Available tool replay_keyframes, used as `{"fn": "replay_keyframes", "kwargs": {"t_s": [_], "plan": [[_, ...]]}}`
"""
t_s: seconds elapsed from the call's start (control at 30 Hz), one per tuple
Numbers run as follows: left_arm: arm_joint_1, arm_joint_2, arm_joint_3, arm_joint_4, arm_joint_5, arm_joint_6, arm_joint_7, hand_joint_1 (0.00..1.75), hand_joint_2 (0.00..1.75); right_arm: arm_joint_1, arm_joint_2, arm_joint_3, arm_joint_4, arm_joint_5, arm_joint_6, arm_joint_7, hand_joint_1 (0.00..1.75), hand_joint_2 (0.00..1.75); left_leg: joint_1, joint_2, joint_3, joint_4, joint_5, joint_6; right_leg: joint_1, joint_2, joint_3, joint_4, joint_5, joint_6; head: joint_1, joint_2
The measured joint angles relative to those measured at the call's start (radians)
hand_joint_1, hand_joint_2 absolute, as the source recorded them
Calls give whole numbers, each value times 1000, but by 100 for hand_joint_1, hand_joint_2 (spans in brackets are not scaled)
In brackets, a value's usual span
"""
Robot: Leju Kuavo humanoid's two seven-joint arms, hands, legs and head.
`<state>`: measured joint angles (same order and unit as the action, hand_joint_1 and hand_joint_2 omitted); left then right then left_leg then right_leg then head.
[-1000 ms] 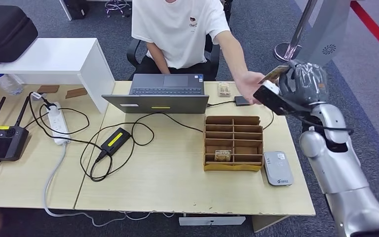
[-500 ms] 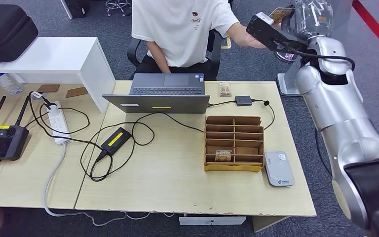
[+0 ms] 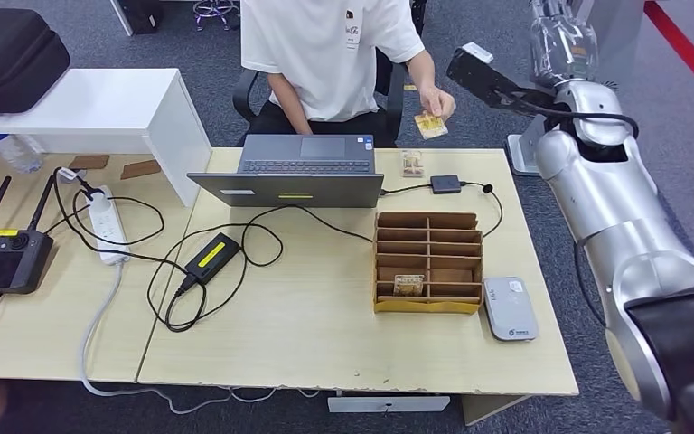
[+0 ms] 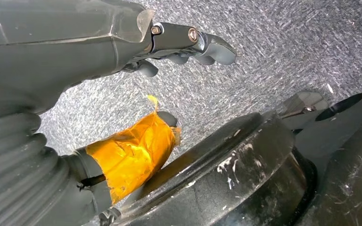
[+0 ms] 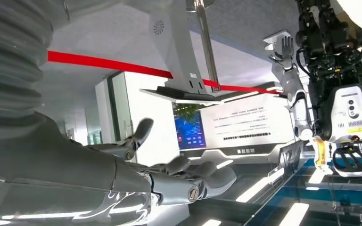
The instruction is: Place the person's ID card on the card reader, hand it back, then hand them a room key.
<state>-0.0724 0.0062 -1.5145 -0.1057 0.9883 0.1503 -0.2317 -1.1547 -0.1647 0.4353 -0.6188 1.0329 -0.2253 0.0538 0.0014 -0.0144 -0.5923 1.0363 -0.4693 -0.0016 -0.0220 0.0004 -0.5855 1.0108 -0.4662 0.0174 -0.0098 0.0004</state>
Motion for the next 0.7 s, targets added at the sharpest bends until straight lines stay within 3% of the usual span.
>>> {"fn": "replay_keyframes", "kwargs": {"t_s": [0.13, 0.47, 0.57, 0.7], "plan": [[2, 0, 0, 0, 9, 1, 2, 0, 175, 22, -69, 4, 10, 11, -17, -9, 0, 175, 0, -3, -1, 1, 0, 0, 0, -3, 0, -1, 0, 0, 0, 0], [17, -1, 6, 0, 35, 12, 10, 0, 175, 138, -354, -28, 22, -33, -38, -55, 0, 175, -1, -4, -3, 4, -3, 4, 0, -5, 0, -3, 0, 2, 0, 0], [22, -1, 10, 0, 52, 12, 12, 0, 175, 213, -472, -72, 20, -82, -43, -59, 0, 175, 0, -12, -3, 5, -4, 6, 0, -13, 3, -4, -3, 6, 0, 0], [45, 0, 25, 0, 74, 6, 5, 0, 175, 385, -653, -204, 22, -192, -73, -111, 0, 175, 0, -21, -4, 5, -7, 10, 0, -22, 7, -5, -7, 9, 1, 0]]}}
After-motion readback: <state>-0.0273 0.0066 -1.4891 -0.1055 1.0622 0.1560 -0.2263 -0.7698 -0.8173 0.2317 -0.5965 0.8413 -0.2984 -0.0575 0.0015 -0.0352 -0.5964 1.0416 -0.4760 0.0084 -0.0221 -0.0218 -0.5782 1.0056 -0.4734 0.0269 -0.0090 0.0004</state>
